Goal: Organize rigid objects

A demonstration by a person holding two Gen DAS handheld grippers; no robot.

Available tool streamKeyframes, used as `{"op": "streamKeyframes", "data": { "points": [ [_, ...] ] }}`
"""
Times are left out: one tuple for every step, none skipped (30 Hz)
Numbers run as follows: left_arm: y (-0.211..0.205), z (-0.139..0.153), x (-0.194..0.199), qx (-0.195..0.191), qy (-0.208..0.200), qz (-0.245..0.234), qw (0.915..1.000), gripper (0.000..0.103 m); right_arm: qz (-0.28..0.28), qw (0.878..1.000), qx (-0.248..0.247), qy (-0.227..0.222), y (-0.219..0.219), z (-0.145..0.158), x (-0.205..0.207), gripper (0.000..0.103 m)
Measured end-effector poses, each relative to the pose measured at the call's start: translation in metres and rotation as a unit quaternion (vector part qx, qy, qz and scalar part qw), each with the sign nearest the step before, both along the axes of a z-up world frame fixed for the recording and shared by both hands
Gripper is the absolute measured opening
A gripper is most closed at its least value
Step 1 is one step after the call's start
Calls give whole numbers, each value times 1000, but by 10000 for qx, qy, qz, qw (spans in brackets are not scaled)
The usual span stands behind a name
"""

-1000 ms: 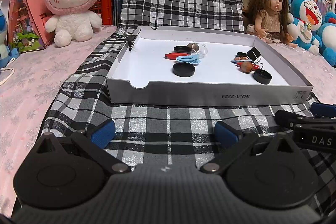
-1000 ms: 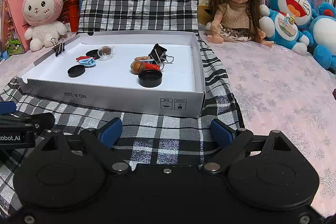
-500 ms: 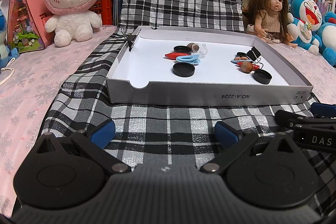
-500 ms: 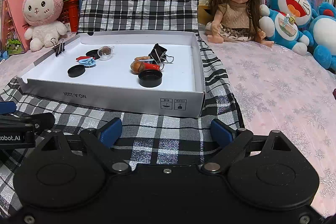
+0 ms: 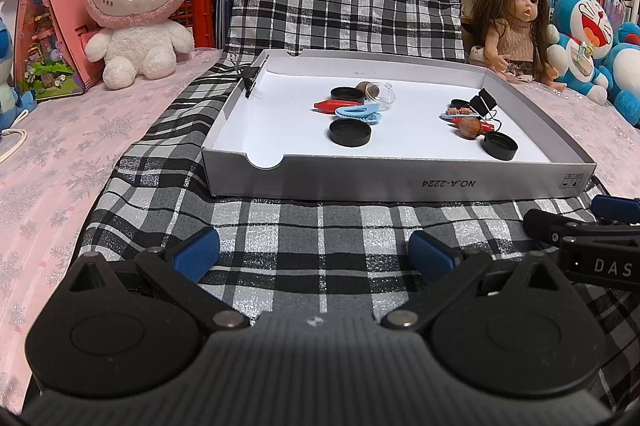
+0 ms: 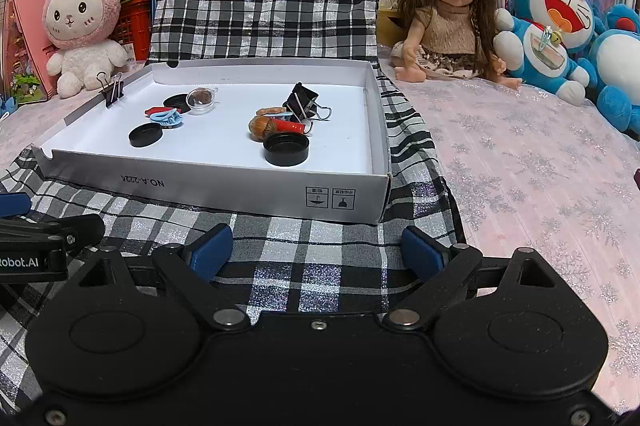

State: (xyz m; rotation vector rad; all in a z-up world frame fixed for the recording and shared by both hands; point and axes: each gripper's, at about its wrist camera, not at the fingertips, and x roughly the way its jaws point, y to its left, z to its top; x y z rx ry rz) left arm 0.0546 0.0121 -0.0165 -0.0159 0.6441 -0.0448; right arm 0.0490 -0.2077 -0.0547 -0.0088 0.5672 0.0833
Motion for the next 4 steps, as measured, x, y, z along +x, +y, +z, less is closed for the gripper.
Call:
{"op": "streamKeyframes", "data": {
  "points": [
    [0, 0, 0, 0, 2, -5, 10000, 103, 1, 10000, 0, 2, 0, 0, 0, 91],
    [0, 0, 0, 3, 4, -14, 10000, 103, 2, 10000, 3, 3, 0, 0, 0, 91],
    [0, 0, 1, 6, 8, -23, 10000, 103, 8, 10000, 8, 10, 0, 0, 0, 91],
    [0, 1, 1, 7, 15, -34, 10000, 103, 19, 10000, 7, 19, 0, 0, 0, 91]
  ]
}}
